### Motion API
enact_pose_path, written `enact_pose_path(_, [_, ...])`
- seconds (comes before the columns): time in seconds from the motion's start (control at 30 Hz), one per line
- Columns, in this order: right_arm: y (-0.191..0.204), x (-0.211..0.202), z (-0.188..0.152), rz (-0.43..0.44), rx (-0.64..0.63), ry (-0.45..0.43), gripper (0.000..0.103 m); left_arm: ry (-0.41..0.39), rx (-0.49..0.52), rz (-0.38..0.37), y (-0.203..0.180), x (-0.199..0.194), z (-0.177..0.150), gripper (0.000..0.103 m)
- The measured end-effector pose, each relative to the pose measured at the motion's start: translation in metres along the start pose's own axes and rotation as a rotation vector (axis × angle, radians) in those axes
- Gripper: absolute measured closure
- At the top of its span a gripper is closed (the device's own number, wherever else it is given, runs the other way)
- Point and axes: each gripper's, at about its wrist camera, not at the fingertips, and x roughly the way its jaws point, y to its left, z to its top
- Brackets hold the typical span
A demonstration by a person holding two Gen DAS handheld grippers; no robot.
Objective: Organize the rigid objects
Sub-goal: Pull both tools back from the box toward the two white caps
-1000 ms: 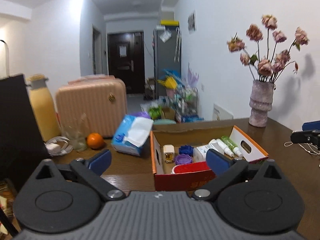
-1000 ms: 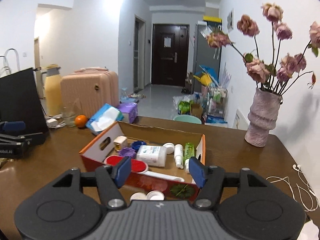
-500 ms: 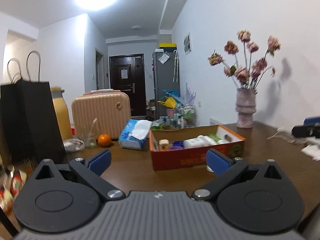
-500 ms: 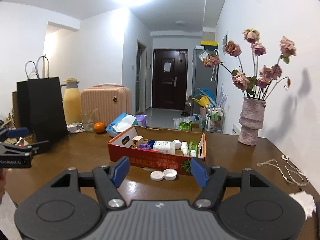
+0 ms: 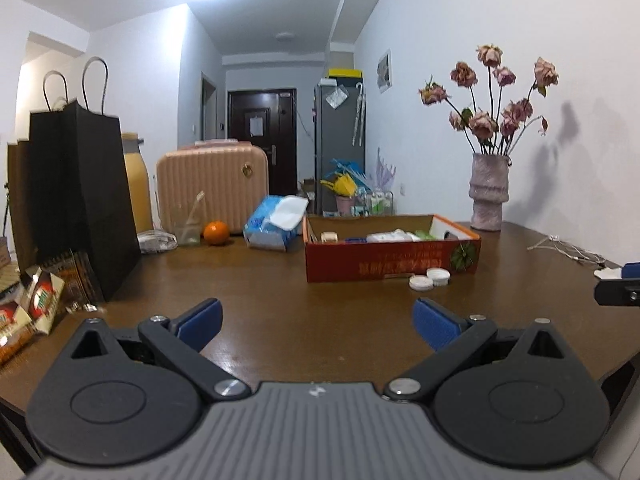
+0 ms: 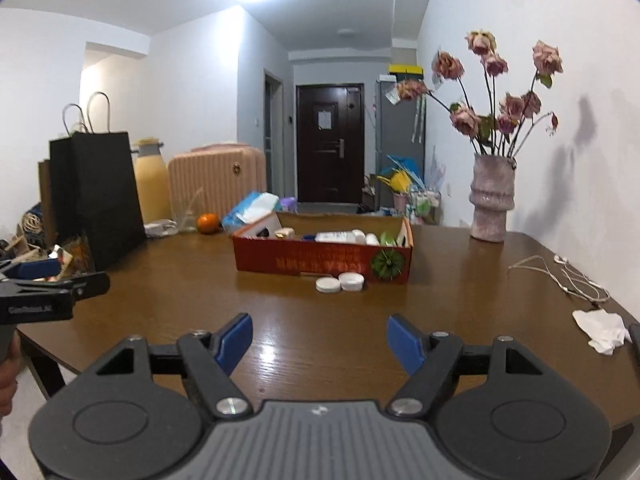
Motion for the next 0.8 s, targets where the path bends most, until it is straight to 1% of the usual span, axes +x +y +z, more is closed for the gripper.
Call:
enact_pose_path(0.2, [0.004,0.025,-0.013,0.006,-0.019,0.041,0.029,0.061,0.004,-0.011,-0.006,0.018,-0.019,0.0])
enact_pose_path(0.37, [0.004,0.051,-0.023,0.02,-0.027,0.095,0.029,0.11,0.017,-0.054,-0.013,0.039,-0.032,0.0])
enact_pose_path(0.5, [-0.003,0.074,-0.023,0.014,-0.014,0.127,0.03,0.162,0.035,-0.071,-0.02,0.066,-0.033,0.0])
enact_pose_path(0.6, [-0.013,0.095,-0.02,0.009,0.008,0.148,0.031,0.191,0.05,-0.091,-0.027,0.09,-0.028,0.0])
enact_pose_path(0.7, [-0.026,0.12,-0.013,0.003,0.023,0.175,0.031,0.207,0.08,-0.135,-0.04,0.117,-0.018,0.0])
enact_pose_path(0.8, [-0.039,0.145,0.0,0.004,0.024,0.188,0.031,0.221,0.105,-0.219,-0.054,0.147,-0.004,0.0])
